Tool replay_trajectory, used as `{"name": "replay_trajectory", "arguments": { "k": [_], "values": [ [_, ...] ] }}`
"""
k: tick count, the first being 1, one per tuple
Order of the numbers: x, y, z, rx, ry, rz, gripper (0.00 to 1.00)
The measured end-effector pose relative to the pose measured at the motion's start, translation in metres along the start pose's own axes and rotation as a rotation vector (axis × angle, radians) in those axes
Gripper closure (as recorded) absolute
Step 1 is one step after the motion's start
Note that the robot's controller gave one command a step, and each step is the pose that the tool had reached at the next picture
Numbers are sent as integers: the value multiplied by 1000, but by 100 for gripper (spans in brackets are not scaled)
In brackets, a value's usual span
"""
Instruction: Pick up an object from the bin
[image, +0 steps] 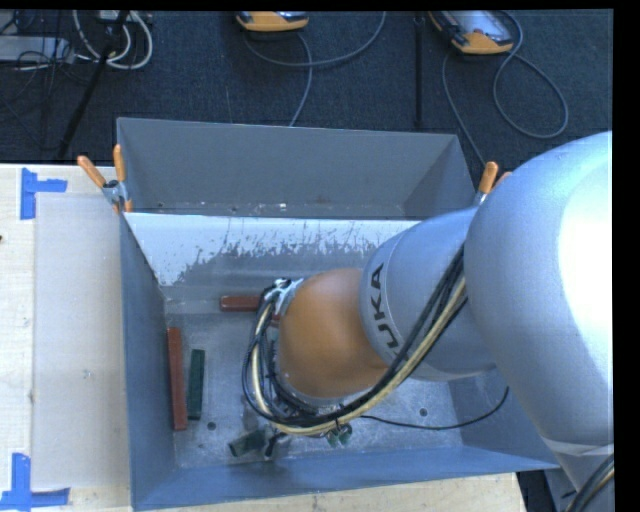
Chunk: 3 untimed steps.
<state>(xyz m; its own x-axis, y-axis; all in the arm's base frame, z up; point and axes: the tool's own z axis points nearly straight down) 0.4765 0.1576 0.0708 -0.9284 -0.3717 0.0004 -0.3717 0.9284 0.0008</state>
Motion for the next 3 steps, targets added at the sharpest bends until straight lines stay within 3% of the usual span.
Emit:
{"name": "replay_trajectory", "arguments": {
  "k": [3],
  "values": [
    [0, -1, -17, 0, -1, 21, 100]
  ]
}}
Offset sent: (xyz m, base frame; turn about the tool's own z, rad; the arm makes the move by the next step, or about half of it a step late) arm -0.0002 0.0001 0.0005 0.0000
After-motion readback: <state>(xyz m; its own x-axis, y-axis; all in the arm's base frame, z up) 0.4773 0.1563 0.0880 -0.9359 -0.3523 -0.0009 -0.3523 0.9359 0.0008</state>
